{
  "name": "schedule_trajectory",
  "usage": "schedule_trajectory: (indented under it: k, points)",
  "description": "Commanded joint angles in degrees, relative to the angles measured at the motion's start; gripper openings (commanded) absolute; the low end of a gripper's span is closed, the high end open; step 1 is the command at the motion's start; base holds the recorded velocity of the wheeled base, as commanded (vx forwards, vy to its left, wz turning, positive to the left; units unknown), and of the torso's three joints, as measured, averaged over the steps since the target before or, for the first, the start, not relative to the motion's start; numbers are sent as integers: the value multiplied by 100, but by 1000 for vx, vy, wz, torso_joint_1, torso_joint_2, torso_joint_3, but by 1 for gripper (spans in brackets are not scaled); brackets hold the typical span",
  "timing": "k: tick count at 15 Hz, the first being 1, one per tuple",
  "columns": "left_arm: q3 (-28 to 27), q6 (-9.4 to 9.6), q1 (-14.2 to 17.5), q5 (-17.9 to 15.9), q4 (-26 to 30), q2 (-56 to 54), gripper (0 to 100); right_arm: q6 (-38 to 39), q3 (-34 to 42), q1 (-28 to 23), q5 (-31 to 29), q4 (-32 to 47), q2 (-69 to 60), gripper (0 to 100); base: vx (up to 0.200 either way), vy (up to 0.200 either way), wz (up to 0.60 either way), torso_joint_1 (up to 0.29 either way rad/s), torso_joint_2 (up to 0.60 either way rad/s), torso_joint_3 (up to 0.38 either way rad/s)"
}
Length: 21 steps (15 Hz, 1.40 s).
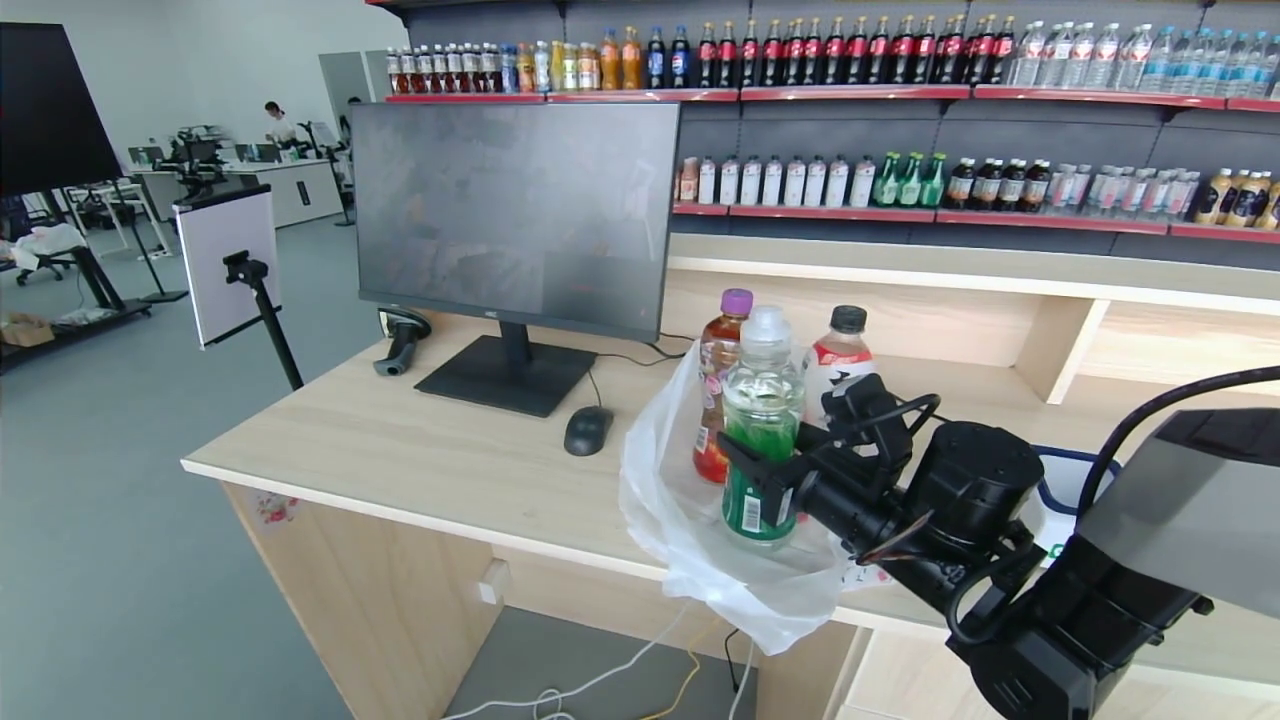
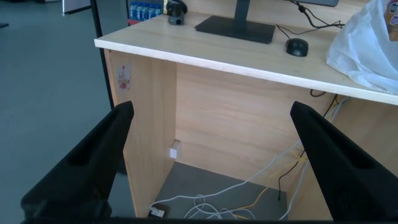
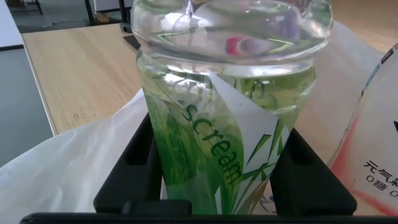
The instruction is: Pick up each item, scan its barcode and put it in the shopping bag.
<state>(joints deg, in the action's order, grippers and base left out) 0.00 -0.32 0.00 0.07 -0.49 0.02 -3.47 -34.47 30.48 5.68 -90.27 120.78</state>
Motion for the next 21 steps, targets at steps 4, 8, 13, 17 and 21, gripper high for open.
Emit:
schedule_trajectory:
  k: [4, 8, 13, 17, 21]
  points:
    - [0, -3, 0, 1, -4, -2, 100, 5, 108, -24, 3, 27, 24, 0, 0, 0, 0, 0, 0, 0]
    - [0, -3, 0, 1, 5, -2, 100, 13, 239, -24, 3, 27, 7, 0, 0, 0, 0, 0, 0, 0]
    - [0, -12, 0, 1, -4, -2, 100, 101, 345, -33, 3, 27, 7, 0, 0, 0, 0, 0, 0, 0]
    - [0, -12, 0, 1, -4, -2, 100, 110, 468, -59, 3, 27, -11, 0, 0, 0, 0, 0, 0, 0]
    - [0, -12, 0, 1, -4, -2, 100, 110, 582, -112, 12, 27, -11, 0, 0, 0, 0, 0, 0, 0]
